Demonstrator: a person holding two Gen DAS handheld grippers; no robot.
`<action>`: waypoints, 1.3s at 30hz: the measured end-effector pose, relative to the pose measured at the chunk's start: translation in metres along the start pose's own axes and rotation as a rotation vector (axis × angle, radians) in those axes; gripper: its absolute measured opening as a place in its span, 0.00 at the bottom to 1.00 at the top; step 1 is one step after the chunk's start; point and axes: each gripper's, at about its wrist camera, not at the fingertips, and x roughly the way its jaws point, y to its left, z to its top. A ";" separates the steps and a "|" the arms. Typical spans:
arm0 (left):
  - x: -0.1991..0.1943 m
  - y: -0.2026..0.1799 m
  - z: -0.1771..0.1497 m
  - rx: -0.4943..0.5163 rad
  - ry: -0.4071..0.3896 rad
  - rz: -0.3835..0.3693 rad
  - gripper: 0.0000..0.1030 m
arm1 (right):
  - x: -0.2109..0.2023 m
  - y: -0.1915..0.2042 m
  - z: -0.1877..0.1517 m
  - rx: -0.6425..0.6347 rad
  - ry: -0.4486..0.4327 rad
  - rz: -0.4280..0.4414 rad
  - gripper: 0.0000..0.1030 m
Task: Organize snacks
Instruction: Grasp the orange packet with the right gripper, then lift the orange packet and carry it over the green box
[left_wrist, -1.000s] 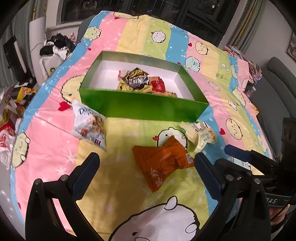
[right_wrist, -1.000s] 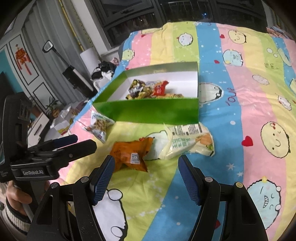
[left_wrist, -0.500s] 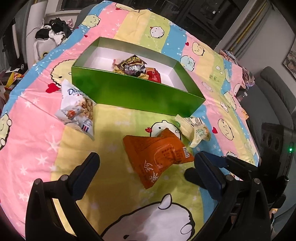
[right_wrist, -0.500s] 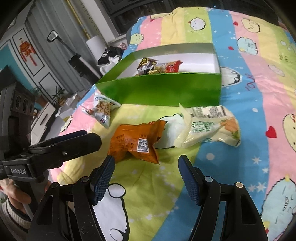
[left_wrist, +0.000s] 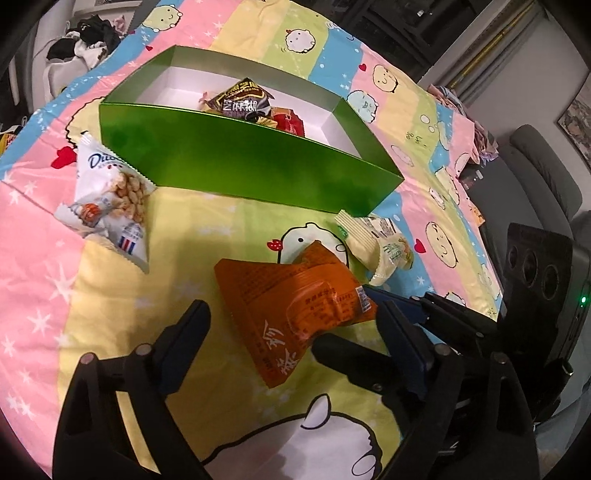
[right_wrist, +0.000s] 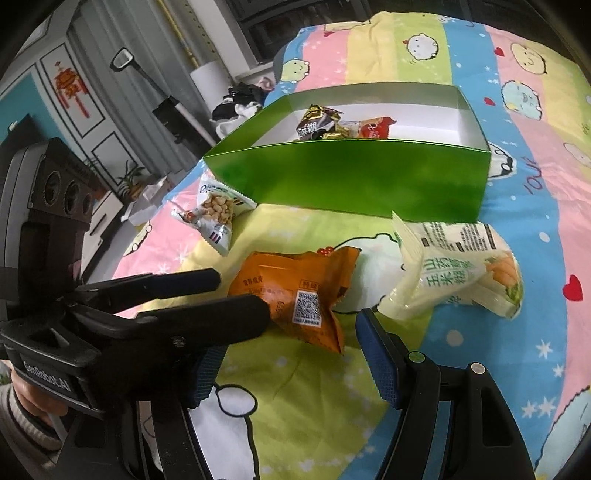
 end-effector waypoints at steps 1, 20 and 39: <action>0.001 0.001 0.000 -0.004 0.004 -0.005 0.80 | 0.001 0.001 0.000 -0.008 0.001 0.001 0.69; 0.013 0.004 0.003 -0.006 0.037 -0.053 0.58 | 0.015 0.002 -0.001 -0.015 0.034 0.019 0.46; -0.018 -0.022 -0.002 0.072 -0.037 -0.004 0.56 | -0.014 0.023 -0.004 -0.043 -0.040 0.006 0.42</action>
